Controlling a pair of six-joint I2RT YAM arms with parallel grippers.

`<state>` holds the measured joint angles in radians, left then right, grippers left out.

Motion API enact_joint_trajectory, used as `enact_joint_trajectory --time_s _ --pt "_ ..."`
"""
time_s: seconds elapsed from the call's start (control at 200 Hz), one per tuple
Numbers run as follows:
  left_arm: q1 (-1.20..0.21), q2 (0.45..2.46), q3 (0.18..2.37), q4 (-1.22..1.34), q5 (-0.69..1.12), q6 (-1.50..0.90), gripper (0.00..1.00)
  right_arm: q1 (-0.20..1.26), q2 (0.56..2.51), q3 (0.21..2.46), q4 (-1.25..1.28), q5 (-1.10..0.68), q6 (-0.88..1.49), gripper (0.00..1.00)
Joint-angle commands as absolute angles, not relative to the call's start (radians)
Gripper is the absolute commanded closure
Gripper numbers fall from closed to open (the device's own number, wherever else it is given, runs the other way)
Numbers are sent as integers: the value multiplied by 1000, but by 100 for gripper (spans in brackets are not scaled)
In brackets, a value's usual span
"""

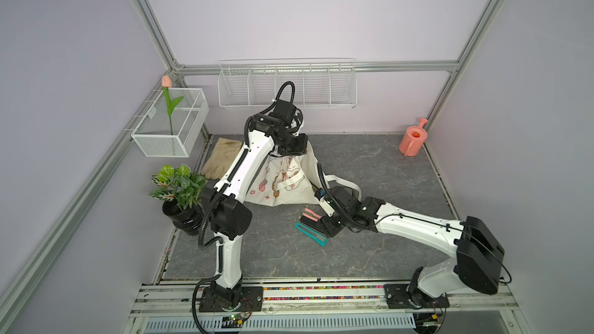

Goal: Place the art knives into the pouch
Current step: Pick up the utility knife at the center of the board.

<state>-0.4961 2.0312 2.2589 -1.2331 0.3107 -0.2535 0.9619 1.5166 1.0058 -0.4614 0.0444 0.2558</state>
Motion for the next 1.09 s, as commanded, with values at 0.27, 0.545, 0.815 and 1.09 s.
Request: enact_joint_trajectory --time_s 0.27,0.545,0.815,1.09 --pt "-501 2017 2247 -1237 311 -250 100 1056 1715 1031 -391 77 324 41" --pt "-501 2006 2213 -1219 319 -250 100 1060 1764 1064 -407 97 321 42" --pt "-500 2005 2215 -1217 322 -250 100 1073 1804 1082 -414 89 321 43" --pt "-501 2000 2212 -1215 324 -248 100 1088 1835 1093 -440 86 322 54"
